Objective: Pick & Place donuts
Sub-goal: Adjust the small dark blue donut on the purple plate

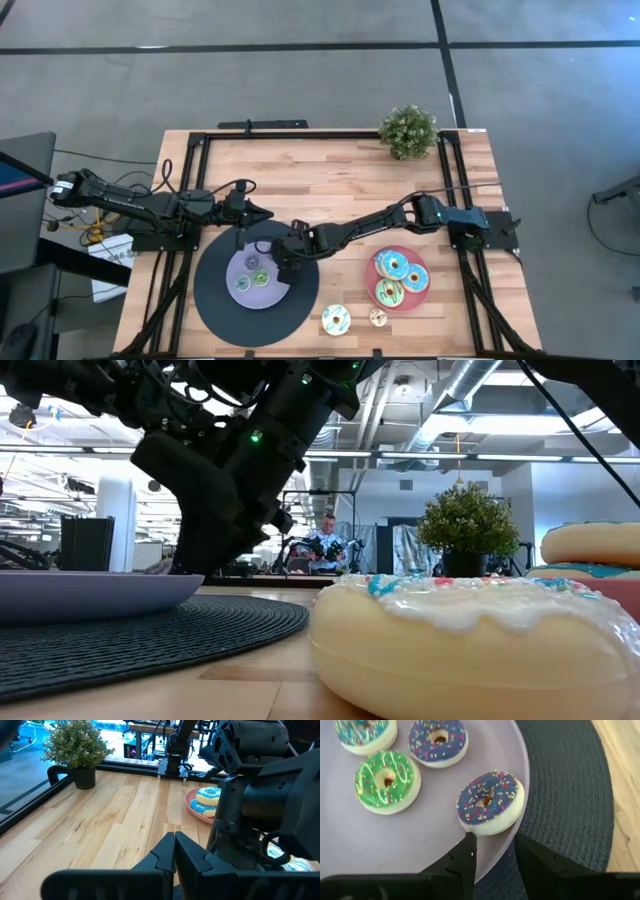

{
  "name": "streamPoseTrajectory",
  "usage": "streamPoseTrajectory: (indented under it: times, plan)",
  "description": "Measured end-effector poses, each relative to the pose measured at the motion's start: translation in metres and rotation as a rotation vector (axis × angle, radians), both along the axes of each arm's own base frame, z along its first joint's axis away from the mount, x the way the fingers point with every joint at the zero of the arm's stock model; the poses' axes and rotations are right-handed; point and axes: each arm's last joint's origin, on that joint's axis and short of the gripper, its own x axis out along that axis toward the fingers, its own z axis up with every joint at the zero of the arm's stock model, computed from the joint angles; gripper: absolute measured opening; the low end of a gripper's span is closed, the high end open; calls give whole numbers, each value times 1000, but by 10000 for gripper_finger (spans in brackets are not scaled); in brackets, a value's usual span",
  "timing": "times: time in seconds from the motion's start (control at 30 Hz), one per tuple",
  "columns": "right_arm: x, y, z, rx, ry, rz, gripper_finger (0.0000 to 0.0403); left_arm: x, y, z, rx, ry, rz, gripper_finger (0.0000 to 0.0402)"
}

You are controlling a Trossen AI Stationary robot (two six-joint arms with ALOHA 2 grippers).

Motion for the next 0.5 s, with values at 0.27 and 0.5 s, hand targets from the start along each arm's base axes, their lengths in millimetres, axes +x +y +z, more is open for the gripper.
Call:
streamPoseTrajectory:
  times: [0.27,0.5]
  plan:
    - [3,-9,2,-37,-30,-56,123,0,0,0,0,0,0,4]
    - [2,-14,3,-38,-16,-63,123,0,0,0,-1,0,-5,4]
